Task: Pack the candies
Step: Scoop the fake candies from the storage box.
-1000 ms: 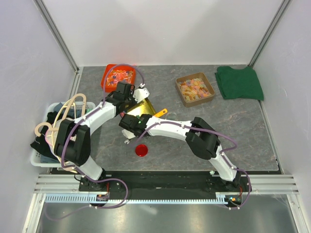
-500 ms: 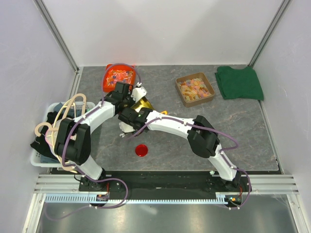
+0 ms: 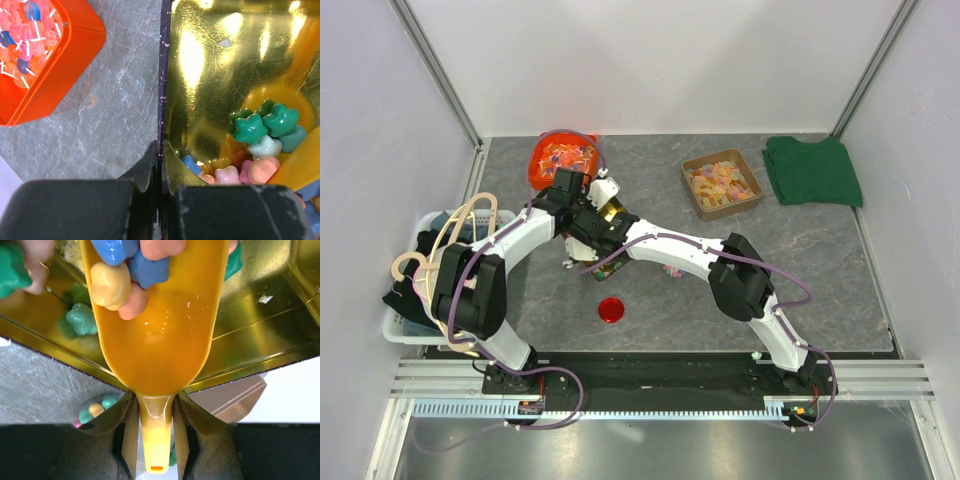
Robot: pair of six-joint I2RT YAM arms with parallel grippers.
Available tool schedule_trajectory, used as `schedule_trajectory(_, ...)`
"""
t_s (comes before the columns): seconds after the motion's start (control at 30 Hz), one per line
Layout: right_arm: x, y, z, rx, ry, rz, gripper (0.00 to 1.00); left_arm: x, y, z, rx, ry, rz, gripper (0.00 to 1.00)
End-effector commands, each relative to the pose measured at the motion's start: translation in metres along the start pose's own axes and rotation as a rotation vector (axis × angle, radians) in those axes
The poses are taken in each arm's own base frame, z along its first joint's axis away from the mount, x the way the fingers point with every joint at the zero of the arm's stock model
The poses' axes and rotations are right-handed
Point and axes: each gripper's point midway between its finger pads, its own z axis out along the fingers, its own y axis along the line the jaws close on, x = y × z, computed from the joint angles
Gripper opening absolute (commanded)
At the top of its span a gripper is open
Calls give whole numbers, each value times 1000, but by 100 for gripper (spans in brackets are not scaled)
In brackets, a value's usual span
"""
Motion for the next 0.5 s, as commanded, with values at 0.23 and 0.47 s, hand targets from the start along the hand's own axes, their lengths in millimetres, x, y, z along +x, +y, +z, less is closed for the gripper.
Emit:
schedule_trajectory(0.23, -32, -24, 0, 83, -126, 125, 0, -24, 1, -5, 15, -81, -67, 2)
schedule_trajectory(0.47, -29, -41, -8, 121, -142, 177, 0, -20, 4, -2, 19, -76, -91, 2)
